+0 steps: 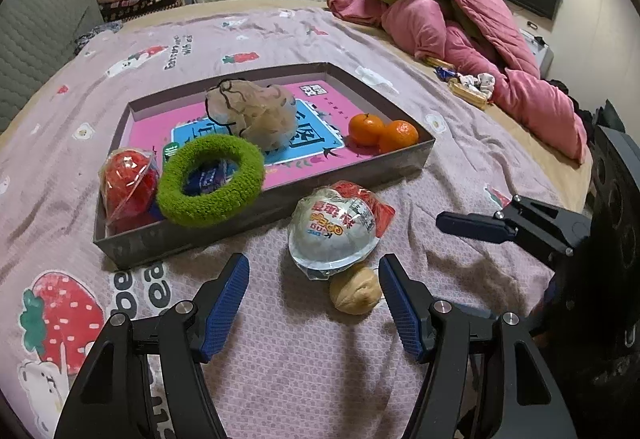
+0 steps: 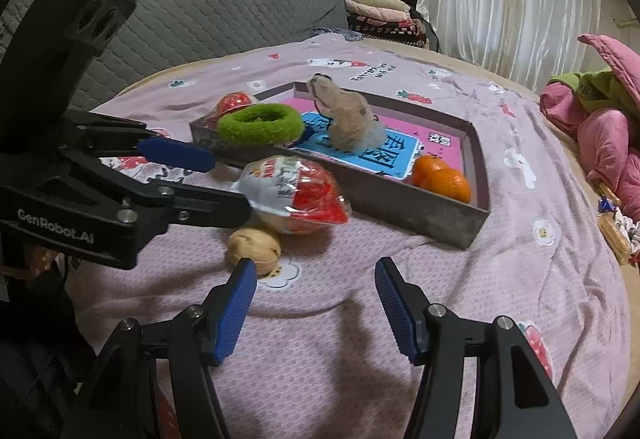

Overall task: Organize objects
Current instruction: 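Grasp the white-and-red egg toy with the left gripper, then grasp the walnut with the right gripper while the left holds the egg toy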

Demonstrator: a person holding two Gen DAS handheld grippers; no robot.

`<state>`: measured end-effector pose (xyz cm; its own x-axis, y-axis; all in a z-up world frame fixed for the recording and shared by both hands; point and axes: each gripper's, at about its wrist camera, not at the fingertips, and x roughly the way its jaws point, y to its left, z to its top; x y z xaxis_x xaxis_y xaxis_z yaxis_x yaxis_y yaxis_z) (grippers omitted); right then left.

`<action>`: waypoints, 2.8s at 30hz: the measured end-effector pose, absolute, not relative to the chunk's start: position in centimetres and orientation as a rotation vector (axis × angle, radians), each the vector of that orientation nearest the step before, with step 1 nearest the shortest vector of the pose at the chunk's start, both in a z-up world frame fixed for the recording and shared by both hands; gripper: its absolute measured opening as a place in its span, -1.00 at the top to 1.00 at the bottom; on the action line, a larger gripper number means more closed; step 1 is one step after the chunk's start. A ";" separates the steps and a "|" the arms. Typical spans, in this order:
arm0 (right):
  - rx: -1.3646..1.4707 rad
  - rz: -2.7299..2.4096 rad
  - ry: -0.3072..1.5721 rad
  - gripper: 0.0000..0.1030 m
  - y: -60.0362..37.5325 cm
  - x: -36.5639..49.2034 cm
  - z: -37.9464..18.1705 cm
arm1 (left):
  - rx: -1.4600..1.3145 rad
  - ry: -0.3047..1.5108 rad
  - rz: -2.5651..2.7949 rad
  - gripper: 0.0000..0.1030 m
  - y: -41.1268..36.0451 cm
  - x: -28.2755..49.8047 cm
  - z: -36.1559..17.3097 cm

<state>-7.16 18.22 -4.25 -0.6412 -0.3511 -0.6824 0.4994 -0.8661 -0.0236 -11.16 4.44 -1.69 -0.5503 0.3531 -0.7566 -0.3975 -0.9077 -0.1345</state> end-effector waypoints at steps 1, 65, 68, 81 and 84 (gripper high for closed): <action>0.965 -2.461 0.288 -0.19 18.1 -7.1 -4.3 | -1.177 0.070 2.441 -0.34 4.5 -11.2 -1.7; 1.022 -2.425 0.168 0.31 15.5 -9.1 -6.2 | -1.302 -0.096 2.375 -0.09 7.1 -15.6 -3.9; 1.021 -2.436 0.172 0.31 16.1 -9.2 -6.1 | -1.289 -0.106 2.374 -0.09 6.8 -15.4 -3.5; 1.042 -2.496 0.150 0.31 18.9 -10.1 -5.8 | -1.218 -0.092 2.374 -0.09 6.5 -14.1 -1.8; 1.034 -2.517 0.142 0.30 19.4 -10.0 -5.5 | -1.195 -0.091 2.384 -0.09 6.3 -13.9 -1.4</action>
